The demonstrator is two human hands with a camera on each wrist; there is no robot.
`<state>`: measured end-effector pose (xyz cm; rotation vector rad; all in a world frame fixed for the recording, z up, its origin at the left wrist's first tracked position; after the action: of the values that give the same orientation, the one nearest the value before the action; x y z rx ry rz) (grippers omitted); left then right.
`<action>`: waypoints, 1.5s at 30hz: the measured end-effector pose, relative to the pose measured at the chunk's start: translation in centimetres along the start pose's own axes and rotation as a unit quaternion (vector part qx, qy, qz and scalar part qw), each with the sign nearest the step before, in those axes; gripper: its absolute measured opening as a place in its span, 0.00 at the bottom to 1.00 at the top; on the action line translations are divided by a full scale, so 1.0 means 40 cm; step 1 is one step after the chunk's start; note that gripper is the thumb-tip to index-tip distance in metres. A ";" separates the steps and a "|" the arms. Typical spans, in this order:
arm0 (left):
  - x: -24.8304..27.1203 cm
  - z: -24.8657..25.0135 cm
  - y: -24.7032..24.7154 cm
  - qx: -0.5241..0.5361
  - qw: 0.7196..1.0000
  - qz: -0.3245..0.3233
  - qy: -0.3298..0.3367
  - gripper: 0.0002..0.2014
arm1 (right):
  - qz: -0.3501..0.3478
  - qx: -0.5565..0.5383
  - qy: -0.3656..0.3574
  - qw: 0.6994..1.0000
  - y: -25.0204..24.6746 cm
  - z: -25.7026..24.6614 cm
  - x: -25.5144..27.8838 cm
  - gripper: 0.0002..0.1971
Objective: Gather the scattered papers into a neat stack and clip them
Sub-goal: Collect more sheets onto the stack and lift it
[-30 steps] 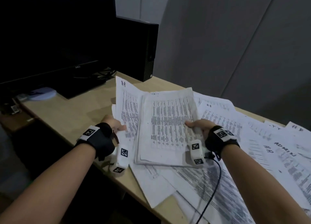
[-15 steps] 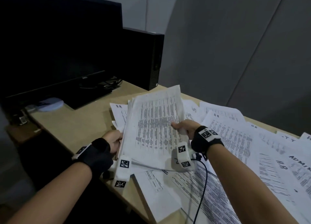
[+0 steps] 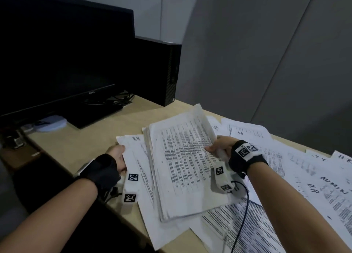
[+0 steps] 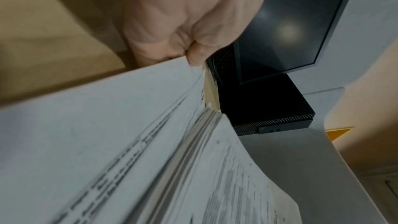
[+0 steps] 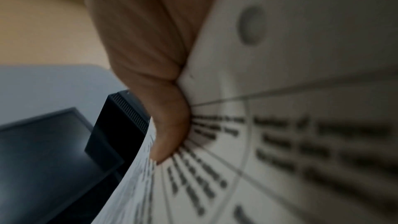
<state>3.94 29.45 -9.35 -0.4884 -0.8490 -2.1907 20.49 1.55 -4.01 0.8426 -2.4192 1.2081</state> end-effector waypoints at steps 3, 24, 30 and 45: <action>-0.006 0.003 0.012 -0.019 1.000 -0.008 -0.007 0.21 | 0.003 -0.009 0.011 1.000 0.020 0.013 0.011 0.15; 0.003 -0.063 0.030 -0.268 0.962 -0.012 0.052 0.29 | 0.003 0.151 -0.052 0.987 0.050 0.069 0.176 0.20; 0.038 0.029 0.053 -0.223 0.965 -0.039 0.135 0.20 | 0.002 0.334 -0.089 0.939 0.044 0.194 0.246 0.27; -0.229 -0.009 -0.061 -0.160 0.981 -0.094 0.063 0.59 | 0.087 0.351 0.011 0.932 0.009 0.144 0.172 0.57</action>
<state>8.19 34.99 -15.79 -0.4312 -0.4921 -2.5194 14.83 -5.43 -4.19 0.7796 -2.0651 2.1996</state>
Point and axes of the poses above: each hand's wrist, its own x-axis away from the middle knuckle, its own y-axis out of the palm, z = x × y, the point moved 10 cm from there along -x, towards the middle knuckle, and after that the axes turned 9 degrees about x, right-handed, at the moved point
